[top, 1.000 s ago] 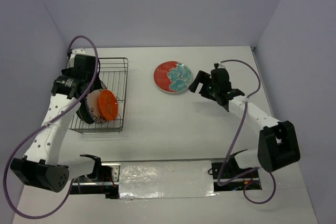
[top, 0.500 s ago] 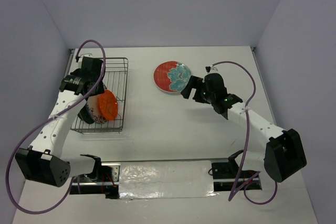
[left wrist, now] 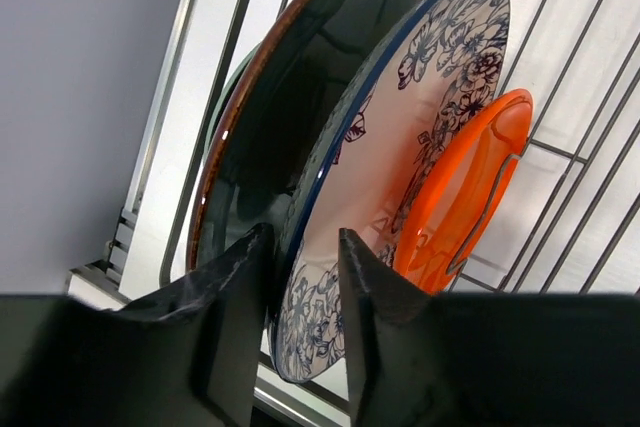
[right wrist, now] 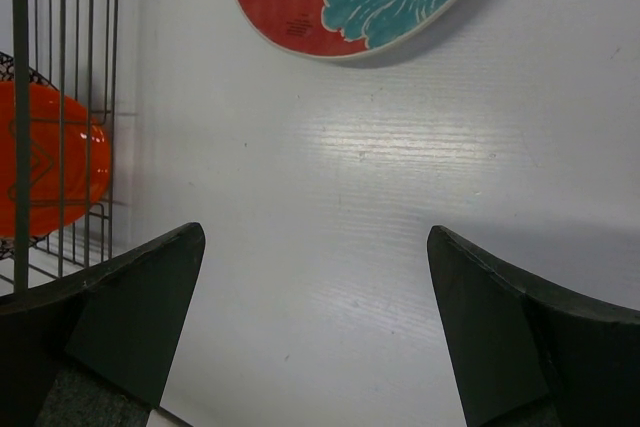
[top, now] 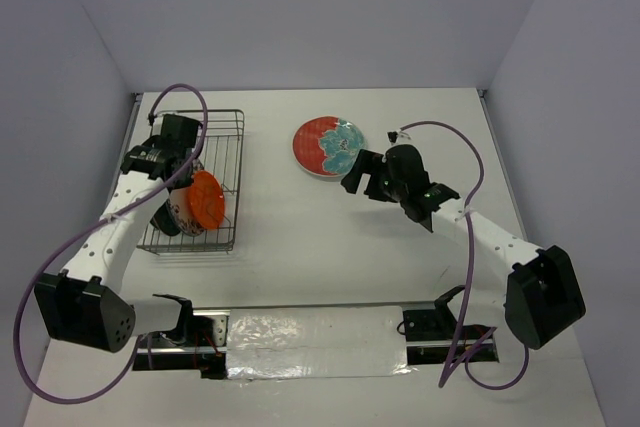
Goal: Unload the plates from the dish rack
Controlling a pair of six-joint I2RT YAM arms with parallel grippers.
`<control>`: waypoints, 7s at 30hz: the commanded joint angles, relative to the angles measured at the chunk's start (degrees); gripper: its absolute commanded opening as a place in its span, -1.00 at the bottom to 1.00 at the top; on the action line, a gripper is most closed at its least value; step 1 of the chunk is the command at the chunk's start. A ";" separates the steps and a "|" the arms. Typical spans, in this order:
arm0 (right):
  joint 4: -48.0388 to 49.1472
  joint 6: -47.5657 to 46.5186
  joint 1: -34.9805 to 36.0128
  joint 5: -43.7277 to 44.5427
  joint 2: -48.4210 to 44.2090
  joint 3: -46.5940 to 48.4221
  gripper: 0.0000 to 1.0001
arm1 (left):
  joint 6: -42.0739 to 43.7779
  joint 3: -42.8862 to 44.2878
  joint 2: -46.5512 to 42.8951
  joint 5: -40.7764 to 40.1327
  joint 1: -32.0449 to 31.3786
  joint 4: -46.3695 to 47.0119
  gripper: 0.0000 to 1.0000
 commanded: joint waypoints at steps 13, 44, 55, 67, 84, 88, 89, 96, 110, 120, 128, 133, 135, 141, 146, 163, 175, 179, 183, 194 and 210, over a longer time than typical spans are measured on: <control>2.41 1.69 1.21 0.77 -3.53 -1.91 1.00 | -1.83 4.75 -1.04 -0.59 -5.57 -1.02 -0.55; 1.09 2.83 1.74 0.34 -6.87 -1.91 1.00 | 2.74 36.65 4.77 -15.53 -10.15 -19.57 -1.00; 21.15 3.53 1.83 -20.37 -7.66 -5.77 1.00 | 3.18 39.14 -2.51 1.88 -10.33 -13.53 -1.00; 37.14 9.78 7.01 -28.68 -6.16 -4.20 1.00 | -9.99 11.27 -22.04 44.46 -10.33 18.98 -1.00; 41.63 15.14 6.93 -27.18 -5.37 -7.36 -1.00 | -13.34 4.04 -22.22 45.48 -10.33 20.80 0.15; 31.52 15.93 3.86 -21.38 -4.76 -5.25 -1.00 | -9.92 8.87 -20.37 27.61 -10.33 9.13 0.99; 29.76 16.28 1.41 -21.03 -4.24 -4.90 -1.00 | -9.48 10.10 -20.37 24.05 -10.33 6.99 0.99; 28.87 18.92 -12.82 -27.68 9.90 2.98 -1.00 | -4.30 3.36 -27.48 7.05 -10.33 3.54 0.99; 23.16 14.27 -19.44 -37.98 40.06 26.82 -0.82 | 0.11 -19.77 -45.51 14.00 -10.33 18.14 0.99; 16.92 10.13 -19.44 -37.19 44.90 30.08 -0.43 | -0.77 -20.12 -44.02 11.71 -10.33 17.26 0.99; -3.09 -1.72 -17.51 -27.37 45.43 39.20 0.66 | -0.86 -20.38 -44.45 11.36 -10.33 17.17 0.99; -14.19 -6.92 -15.31 -15.15 46.13 44.49 1.00 | -1.04 -20.21 -44.01 10.83 -10.33 16.90 0.99; -15.42 -7.36 -14.79 -13.99 46.74 45.11 1.00 | -1.12 -20.21 -43.84 10.66 -10.24 16.64 0.99; -17.19 -6.92 -13.82 -13.73 49.12 47.31 1.00 | -1.39 -20.21 -43.57 10.04 -10.24 16.29 0.99; -19.89 -8.15 -12.15 -11.27 49.99 49.76 1.00 | -1.65 -20.12 -43.57 9.34 -10.32 16.02 0.99; -23.43 -10.17 -8.90 -8.90 52.28 54.52 1.00 | -2.09 -20.21 -43.66 8.55 -10.24 15.67 0.99; -26.86 -12.37 -7.66 -12.75 54.04 59.44 1.00 | -2.53 -20.12 -42.61 7.93 -10.32 15.23 0.99; -26.59 -12.28 -7.58 -12.23 53.95 58.65 1.00 | -2.88 -19.95 -42.34 6.88 -10.24 14.80 0.99; -28.87 -13.77 -7.58 -11.97 54.22 58.91 1.00 | -3.50 -19.59 -41.99 5.22 -10.33 14.18 0.99; -29.40 -18.61 -8.54 -10.74 47.72 50.22 1.00 | -6.74 -15.04 -36.47 -2.52 -10.24 7.96 0.99; -6.90 -14.30 -5.38 -16.80 4.31 9.88 1.00 | -0.60 0.53 -12.21 -9.14 -2.69 1.87 0.91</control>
